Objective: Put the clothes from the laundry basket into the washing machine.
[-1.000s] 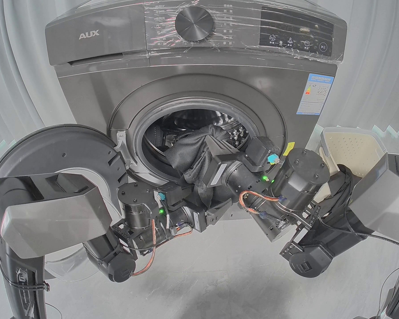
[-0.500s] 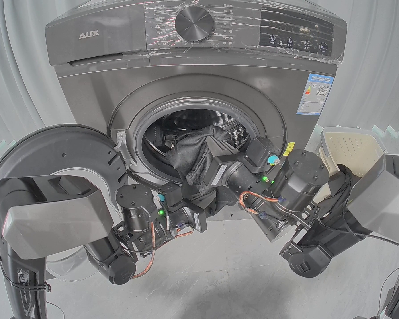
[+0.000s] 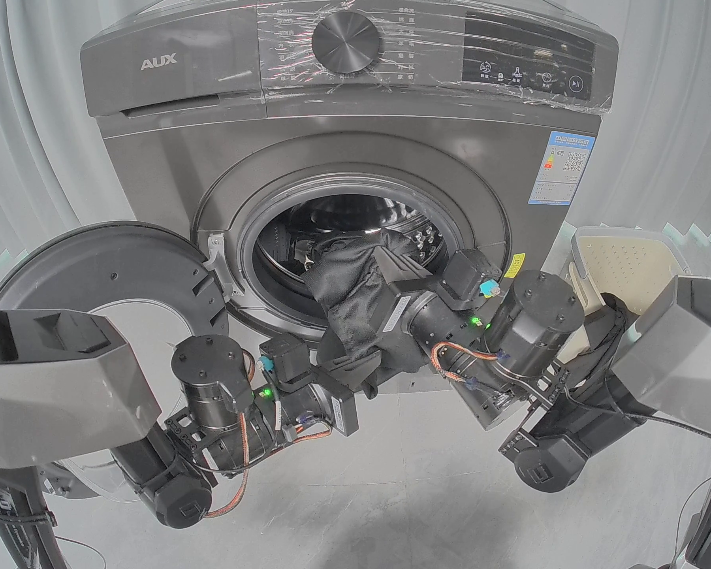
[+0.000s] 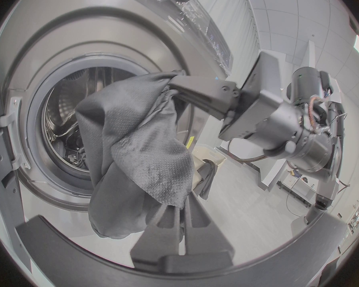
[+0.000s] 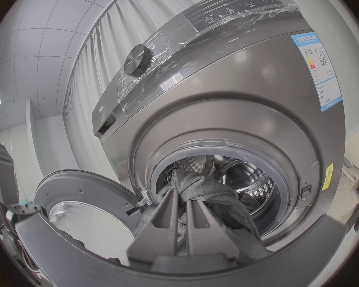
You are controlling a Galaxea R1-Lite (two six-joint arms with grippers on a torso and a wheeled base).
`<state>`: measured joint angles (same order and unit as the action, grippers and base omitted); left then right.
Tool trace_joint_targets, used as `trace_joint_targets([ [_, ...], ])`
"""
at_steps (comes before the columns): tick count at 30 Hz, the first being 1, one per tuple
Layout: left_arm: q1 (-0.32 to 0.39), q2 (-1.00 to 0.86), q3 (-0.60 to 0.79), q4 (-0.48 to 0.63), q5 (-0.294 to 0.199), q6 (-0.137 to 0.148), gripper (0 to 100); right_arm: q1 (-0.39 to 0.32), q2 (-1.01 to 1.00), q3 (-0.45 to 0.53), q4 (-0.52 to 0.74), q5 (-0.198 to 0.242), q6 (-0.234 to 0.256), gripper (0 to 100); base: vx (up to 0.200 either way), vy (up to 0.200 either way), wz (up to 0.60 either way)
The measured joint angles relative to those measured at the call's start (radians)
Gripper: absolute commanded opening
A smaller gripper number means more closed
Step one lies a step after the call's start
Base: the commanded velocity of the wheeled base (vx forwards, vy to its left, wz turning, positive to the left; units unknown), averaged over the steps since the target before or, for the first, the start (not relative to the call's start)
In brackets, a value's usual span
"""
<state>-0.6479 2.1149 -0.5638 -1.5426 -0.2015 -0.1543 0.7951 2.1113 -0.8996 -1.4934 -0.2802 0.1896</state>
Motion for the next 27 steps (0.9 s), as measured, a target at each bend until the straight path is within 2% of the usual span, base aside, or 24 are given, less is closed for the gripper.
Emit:
trace_joint_targets([
  [1, -0.005, -0.008, 0.005, 0.0, 0.0, 0.0, 0, -0.001, 0.001, 0.002, -0.004, 0.001, 0.0, 0, 0.0, 0.0, 0.0],
  [2, -0.011, -0.018, 0.01, 0.0, 0.001, 0.0, 0, -0.001, 0.002, 0.006, -0.006, 0.002, 0.0, 100, 0.0, 0.0, 0.0],
  [7, -0.021, -0.049, 0.016, 0.0, 0.001, 0.0, 0, -0.001, 0.004, 0.028, -0.007, 0.005, 0.001, 100, 0.0, 0.0, 0.0],
  [15, -0.006, -0.085, -0.021, 0.005, 0.004, -0.002, 0, -0.002, -0.004, 0.082, -0.008, 0.034, 0.009, 100, 0.0, 0.0, 0.0],
  [27, 0.035, -0.096, -0.064, 0.009, 0.013, -0.007, 0, -0.042, -0.021, 0.165, -0.028, 0.046, 0.018, 100, 0.0, 0.0, 0.0],
])
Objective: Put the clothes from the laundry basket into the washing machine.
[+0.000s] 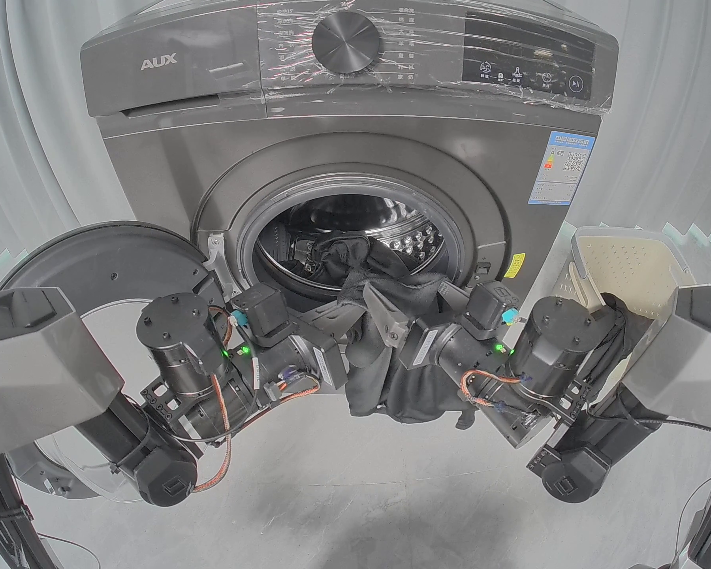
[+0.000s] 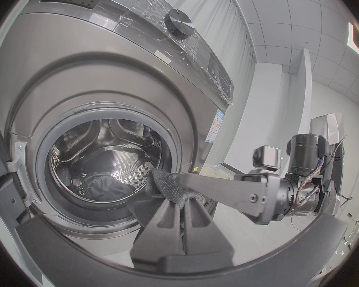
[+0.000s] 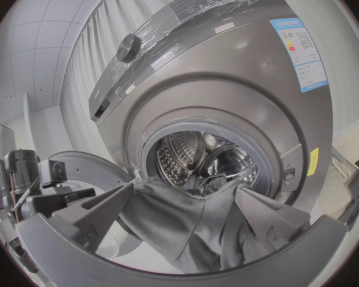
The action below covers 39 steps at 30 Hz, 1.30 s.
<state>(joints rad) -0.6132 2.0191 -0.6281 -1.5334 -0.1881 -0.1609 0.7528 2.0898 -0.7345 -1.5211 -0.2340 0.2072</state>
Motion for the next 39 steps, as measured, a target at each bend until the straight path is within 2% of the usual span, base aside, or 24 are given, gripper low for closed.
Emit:
trace_joint_targets([
  [5, 0.011, -0.003, 0.0, -0.002, 0.011, 0.001, 0, 0.004, -0.007, 0.07, -0.014, 0.069, 0.005, 100, 0.0, 0.0, 0.0],
  [10, 0.017, -0.006, 0.001, -0.003, 0.017, 0.001, 0, 0.016, -0.02, 0.184, -0.019, 0.143, 0.006, 100, 0.0, 0.0, 0.0],
  [17, 0.022, -0.019, -0.001, -0.002, 0.019, 0.001, 0, 0.026, -0.024, 0.337, -0.021, 0.207, 0.003, 100, 0.0, 0.0, 0.0],
  [21, 0.022, -0.041, -0.003, 0.005, 0.02, 0.001, 0, 0.023, 0.001, 0.389, -0.021, 0.211, -0.004, 100, 0.0, 0.0, 0.0],
  [26, 0.023, -0.074, -0.018, 0.025, 0.027, 0.001, 0, 0.014, 0.037, 0.399, -0.021, 0.21, -0.025, 100, 0.0, 0.0, 0.0],
  [34, 0.023, -0.102, -0.077, 0.063, 0.072, 0.002, 0, 0.013, 0.073, 0.36, -0.022, 0.204, -0.029, 100, 0.0, 0.0, 0.0],
  [39, 0.021, -0.107, -0.097, 0.078, 0.082, 0.003, 0, 0.014, 0.096, 0.314, -0.022, 0.178, -0.029, 100, 0.0, 0.0, 0.0],
])
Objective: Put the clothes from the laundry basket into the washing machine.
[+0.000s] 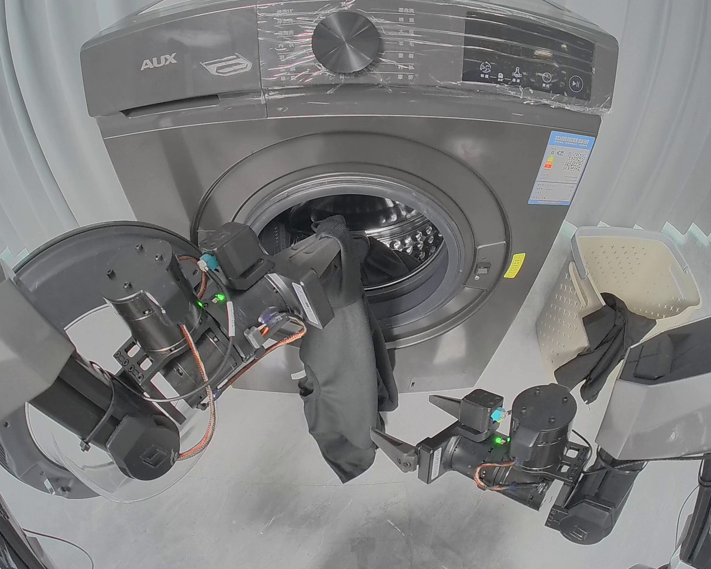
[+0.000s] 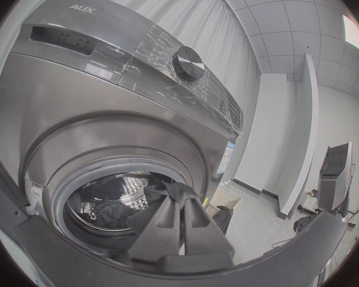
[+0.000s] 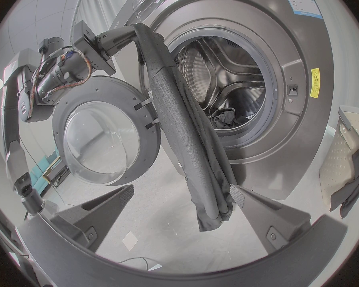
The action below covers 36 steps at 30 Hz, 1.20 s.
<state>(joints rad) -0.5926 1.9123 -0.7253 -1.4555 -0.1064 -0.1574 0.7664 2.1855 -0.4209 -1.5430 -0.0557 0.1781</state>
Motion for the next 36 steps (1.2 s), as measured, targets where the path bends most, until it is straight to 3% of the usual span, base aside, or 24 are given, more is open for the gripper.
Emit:
trace_joint_targets([
  [11, -0.004, -0.003, -0.004, 0.002, 0.001, 0.006, 0, 0.0, 0.052, -0.158, 0.0, -0.033, -0.001, 100, 0.0, 0.0, 0.0],
  [36, -0.025, -0.03, 0.007, -0.001, -0.008, 0.006, 0, -0.041, 0.194, -0.508, 0.011, -0.015, -0.035, 100, 0.0, 0.0, 0.0],
])
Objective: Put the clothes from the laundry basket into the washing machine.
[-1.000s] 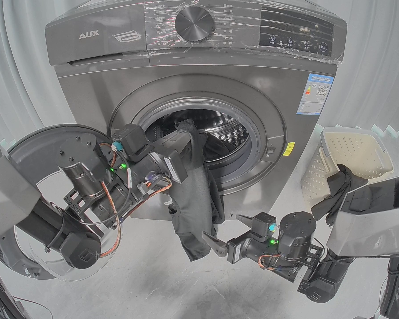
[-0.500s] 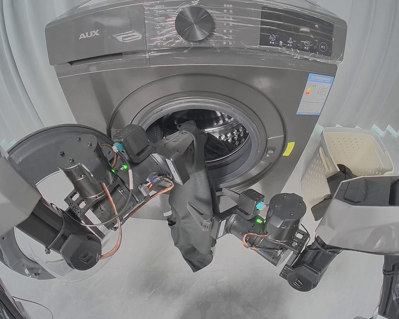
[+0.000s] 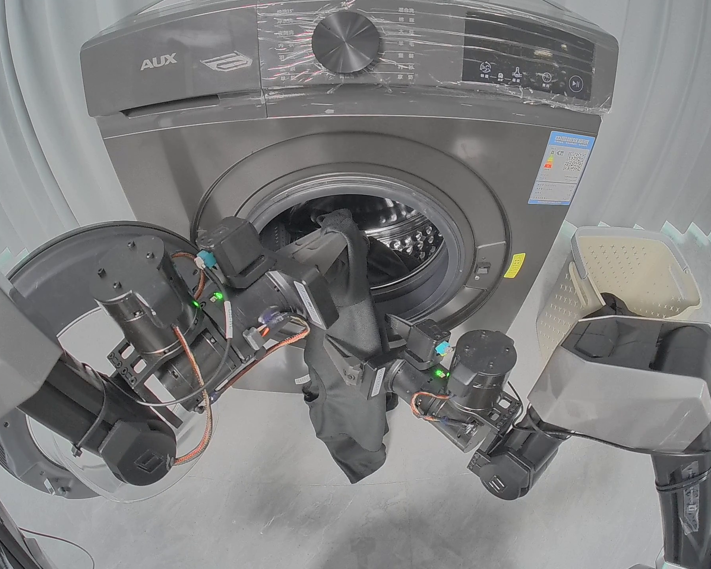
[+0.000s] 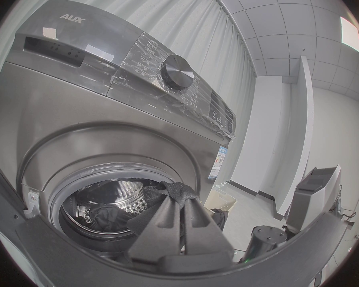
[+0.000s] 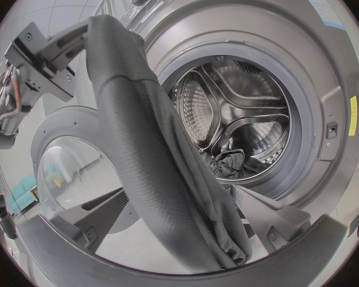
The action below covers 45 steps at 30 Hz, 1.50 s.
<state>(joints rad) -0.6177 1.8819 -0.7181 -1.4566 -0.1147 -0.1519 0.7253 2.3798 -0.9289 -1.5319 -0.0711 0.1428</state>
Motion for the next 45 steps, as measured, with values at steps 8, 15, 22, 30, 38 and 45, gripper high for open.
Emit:
trace_joint_targets([
  [8, -0.014, -0.005, 0.016, 0.001, -0.004, -0.001, 0, -0.007, 0.05, -0.062, -0.009, -0.001, 0.001, 0, 0.0, 0.0, 0.0],
  [15, -0.017, 0.017, 0.036, 0.001, -0.012, -0.006, 0, 0.009, 0.05, -0.058, -0.009, -0.002, 0.006, 0, 0.0, 0.0, 0.0],
  [22, -0.016, 0.076, 0.022, 0.001, -0.014, -0.003, 100, 0.051, 0.011, 0.027, -0.01, -0.003, 0.017, 0, 0.0, 0.0, 0.0],
  [30, 0.019, 0.154, -0.017, -0.003, -0.002, -0.002, 100, 0.079, -0.066, 0.124, -0.011, -0.007, 0.028, 0, 0.0, 0.0, 0.0],
  [38, 0.054, 0.17, -0.003, -0.016, -0.002, -0.001, 100, 0.02, -0.117, 0.154, -0.011, -0.018, 0.048, 0, 0.0, 0.0, 0.0],
  [45, 0.061, 0.169, 0.07, -0.066, -0.011, 0.001, 100, -0.009, -0.144, 0.151, -0.01, -0.02, 0.05, 0, 0.0, 0.0, 0.0],
])
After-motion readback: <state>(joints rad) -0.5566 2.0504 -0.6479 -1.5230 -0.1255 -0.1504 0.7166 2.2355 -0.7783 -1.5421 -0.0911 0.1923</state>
